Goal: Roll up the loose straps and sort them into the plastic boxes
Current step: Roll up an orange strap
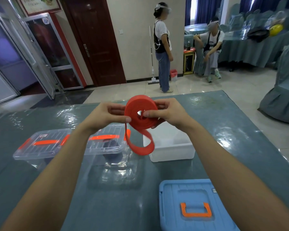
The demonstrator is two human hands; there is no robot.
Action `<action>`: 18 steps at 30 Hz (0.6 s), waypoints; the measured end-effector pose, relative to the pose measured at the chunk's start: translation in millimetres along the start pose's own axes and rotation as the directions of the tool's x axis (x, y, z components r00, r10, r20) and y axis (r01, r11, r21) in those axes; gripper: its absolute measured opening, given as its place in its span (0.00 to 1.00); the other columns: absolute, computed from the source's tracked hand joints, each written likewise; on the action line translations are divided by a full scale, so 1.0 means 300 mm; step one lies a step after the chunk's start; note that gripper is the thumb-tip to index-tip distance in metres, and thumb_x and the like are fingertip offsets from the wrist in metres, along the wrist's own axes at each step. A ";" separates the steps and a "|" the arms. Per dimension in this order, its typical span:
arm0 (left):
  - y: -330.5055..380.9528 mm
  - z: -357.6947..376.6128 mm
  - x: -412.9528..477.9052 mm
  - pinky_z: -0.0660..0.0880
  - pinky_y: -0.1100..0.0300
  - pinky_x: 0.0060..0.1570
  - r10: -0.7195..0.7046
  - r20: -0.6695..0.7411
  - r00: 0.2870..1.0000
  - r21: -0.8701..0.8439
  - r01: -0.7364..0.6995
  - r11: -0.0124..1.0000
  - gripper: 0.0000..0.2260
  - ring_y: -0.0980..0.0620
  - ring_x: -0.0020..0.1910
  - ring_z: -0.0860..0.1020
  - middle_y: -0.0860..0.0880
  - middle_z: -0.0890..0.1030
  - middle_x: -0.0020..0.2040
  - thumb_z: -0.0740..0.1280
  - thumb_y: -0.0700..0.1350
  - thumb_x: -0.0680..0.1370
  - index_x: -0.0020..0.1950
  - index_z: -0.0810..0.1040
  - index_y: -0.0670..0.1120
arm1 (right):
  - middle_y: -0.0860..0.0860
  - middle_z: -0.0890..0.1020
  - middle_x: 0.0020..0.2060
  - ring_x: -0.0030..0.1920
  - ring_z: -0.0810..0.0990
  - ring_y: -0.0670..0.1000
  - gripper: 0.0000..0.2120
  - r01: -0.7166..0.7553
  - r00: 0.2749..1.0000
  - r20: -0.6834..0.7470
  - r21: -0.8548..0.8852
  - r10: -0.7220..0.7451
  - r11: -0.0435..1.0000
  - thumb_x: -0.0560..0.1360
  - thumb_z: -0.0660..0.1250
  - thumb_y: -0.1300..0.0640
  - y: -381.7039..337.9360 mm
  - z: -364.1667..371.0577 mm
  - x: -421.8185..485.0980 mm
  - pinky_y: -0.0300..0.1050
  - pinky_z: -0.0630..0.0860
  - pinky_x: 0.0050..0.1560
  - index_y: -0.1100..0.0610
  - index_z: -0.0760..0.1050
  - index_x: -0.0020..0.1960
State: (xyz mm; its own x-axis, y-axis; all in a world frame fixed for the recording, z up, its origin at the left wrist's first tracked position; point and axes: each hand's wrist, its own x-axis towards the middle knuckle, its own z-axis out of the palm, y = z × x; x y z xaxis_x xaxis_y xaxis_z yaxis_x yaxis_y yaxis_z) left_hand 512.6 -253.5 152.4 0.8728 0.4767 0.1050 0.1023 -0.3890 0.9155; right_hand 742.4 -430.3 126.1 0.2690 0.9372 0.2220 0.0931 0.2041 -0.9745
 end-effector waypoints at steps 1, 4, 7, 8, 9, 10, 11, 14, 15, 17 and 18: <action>-0.034 0.015 -0.004 0.83 0.55 0.63 0.011 -0.021 1.000 -0.039 -0.012 0.999 0.29 0.43 0.61 0.88 0.43 0.89 0.59 0.88 0.56 0.64 0.63 0.89 0.50 | 0.57 0.90 0.50 0.49 0.90 0.62 0.18 -0.002 1.000 -0.027 0.036 0.003 0.999 0.70 0.85 0.56 0.002 -0.004 -0.001 0.54 0.87 0.41 0.54 0.88 0.58; -0.096 0.080 0.006 0.84 0.52 0.62 0.016 -0.096 0.995 -0.176 -0.033 0.984 0.28 0.42 0.61 0.88 0.41 0.89 0.60 0.88 0.53 0.66 0.64 0.88 0.49 | 0.58 0.89 0.52 0.50 0.90 0.62 0.19 -0.003 0.998 -0.060 0.129 0.011 0.992 0.71 0.84 0.56 0.013 -0.005 -0.005 0.54 0.87 0.42 0.58 0.87 0.60; -0.112 0.117 0.027 0.85 0.53 0.58 0.007 -0.175 0.985 -0.224 -0.047 0.973 0.27 0.41 0.57 0.89 0.40 0.89 0.58 0.89 0.54 0.65 0.61 0.89 0.48 | 0.59 0.89 0.53 0.51 0.89 0.61 0.18 -0.010 0.998 -0.060 0.187 0.022 0.982 0.72 0.83 0.56 0.034 0.002 -0.013 0.54 0.87 0.42 0.59 0.86 0.60; -0.109 0.118 0.030 0.85 0.52 0.58 0.014 -0.192 0.981 -0.197 -0.052 0.979 0.27 0.41 0.57 0.89 0.40 0.89 0.57 0.89 0.54 0.65 0.61 0.89 0.48 | 0.59 0.89 0.53 0.52 0.89 0.61 0.18 -0.017 0.998 -0.054 0.197 0.028 0.980 0.72 0.83 0.57 0.043 0.001 -0.018 0.54 0.87 0.43 0.60 0.85 0.60; -0.103 0.113 0.030 0.86 0.52 0.57 0.024 -0.201 0.979 -0.154 -0.056 0.986 0.27 0.40 0.56 0.89 0.41 0.90 0.57 0.89 0.55 0.65 0.60 0.89 0.48 | 0.58 0.89 0.53 0.52 0.89 0.61 0.19 -0.029 0.998 -0.040 0.197 0.038 0.980 0.72 0.83 0.57 0.050 -0.002 -0.022 0.55 0.87 0.44 0.60 0.84 0.61; -0.094 0.106 0.027 0.86 0.52 0.57 0.033 -0.198 0.980 -0.104 -0.054 0.993 0.26 0.40 0.56 0.89 0.41 0.90 0.56 0.89 0.55 0.65 0.60 0.90 0.49 | 0.58 0.89 0.54 0.53 0.89 0.60 0.20 -0.050 0.998 -0.018 0.171 0.053 0.984 0.72 0.83 0.57 0.054 -0.008 -0.025 0.55 0.87 0.45 0.60 0.84 0.62; -0.078 0.094 0.023 0.86 0.52 0.57 0.033 -0.184 0.982 -0.053 -0.044 0.998 0.26 0.41 0.55 0.90 0.42 0.90 0.54 0.89 0.56 0.64 0.59 0.90 0.50 | 0.56 0.89 0.53 0.53 0.89 0.59 0.21 -0.075 0.997 0.012 0.104 0.074 0.992 0.72 0.83 0.57 0.054 -0.017 -0.027 0.55 0.87 0.47 0.59 0.83 0.62; 0.000 0.050 0.015 0.86 0.54 0.56 0.003 -0.086 0.996 0.115 0.007 0.993 0.28 0.45 0.51 0.90 0.46 0.91 0.50 0.89 0.62 0.60 0.55 0.91 0.53 | 0.52 0.90 0.52 0.53 0.89 0.54 0.24 -0.111 0.985 0.102 -0.224 0.136 0.968 0.70 0.85 0.53 0.033 -0.045 -0.024 0.55 0.87 0.54 0.54 0.83 0.64; 0.031 0.036 0.018 0.87 0.54 0.56 -0.015 -0.044 0.999 0.184 0.023 0.983 0.28 0.47 0.50 0.90 0.48 0.91 0.49 0.89 0.64 0.58 0.54 0.91 0.54 | 0.50 0.89 0.53 0.54 0.89 0.53 0.27 -0.106 0.983 0.112 -0.298 0.145 0.949 0.69 0.86 0.52 0.022 -0.049 -0.021 0.56 0.86 0.57 0.53 0.82 0.64; 0.090 0.021 0.035 0.86 0.53 0.56 -0.056 0.038 0.998 0.356 0.039 0.934 0.27 0.50 0.47 0.90 0.51 0.91 0.46 0.88 0.64 0.56 0.51 0.91 0.55 | 0.49 0.88 0.55 0.55 0.88 0.51 0.32 -0.096 0.982 0.113 -0.377 0.149 0.921 0.65 0.87 0.48 -0.006 -0.038 -0.011 0.55 0.85 0.61 0.49 0.80 0.66; 0.115 0.022 0.047 0.86 0.51 0.56 -0.076 0.069 0.995 0.450 0.037 0.892 0.26 0.52 0.46 0.90 0.53 0.91 0.45 0.87 0.64 0.56 0.50 0.91 0.54 | 0.48 0.87 0.57 0.55 0.87 0.50 0.34 -0.086 0.982 0.119 -0.409 0.146 0.909 0.64 0.88 0.48 -0.020 -0.023 -0.005 0.54 0.85 0.61 0.49 0.80 0.66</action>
State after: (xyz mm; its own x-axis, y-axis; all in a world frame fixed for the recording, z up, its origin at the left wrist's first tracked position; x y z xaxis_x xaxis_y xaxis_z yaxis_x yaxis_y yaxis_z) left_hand 531.5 -265.3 182.8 0.8935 0.4490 0.0082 0.3380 -0.6843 0.6462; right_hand 748.1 -435.0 131.8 0.1636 0.9839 0.0719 0.4532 -0.0102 -0.8914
